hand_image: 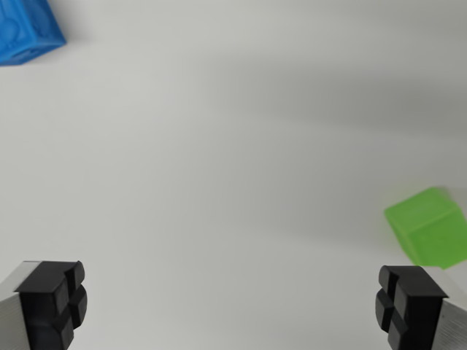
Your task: Stack cube
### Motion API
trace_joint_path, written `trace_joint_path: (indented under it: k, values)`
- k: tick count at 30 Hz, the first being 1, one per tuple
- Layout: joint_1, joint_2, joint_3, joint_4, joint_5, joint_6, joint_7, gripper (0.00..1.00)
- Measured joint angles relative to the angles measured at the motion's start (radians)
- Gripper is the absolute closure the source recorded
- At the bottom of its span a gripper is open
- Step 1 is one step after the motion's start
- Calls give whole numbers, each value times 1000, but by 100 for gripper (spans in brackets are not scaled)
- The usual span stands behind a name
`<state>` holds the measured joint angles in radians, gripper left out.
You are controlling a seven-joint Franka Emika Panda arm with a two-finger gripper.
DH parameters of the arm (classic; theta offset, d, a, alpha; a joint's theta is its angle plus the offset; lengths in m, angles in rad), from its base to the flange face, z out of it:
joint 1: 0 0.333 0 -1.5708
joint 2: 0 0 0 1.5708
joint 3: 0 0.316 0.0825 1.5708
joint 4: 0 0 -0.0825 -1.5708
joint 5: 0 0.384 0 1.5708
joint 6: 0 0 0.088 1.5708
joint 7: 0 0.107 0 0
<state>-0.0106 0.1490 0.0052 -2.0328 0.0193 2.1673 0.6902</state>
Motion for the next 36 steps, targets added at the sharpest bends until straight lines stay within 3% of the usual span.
trace_joint_path:
  k: [24,36]
  values:
    - [-68,3,-32,-110,0,115,-262,0]
    - [-116,24,-50,-159,0,187,-431,0]
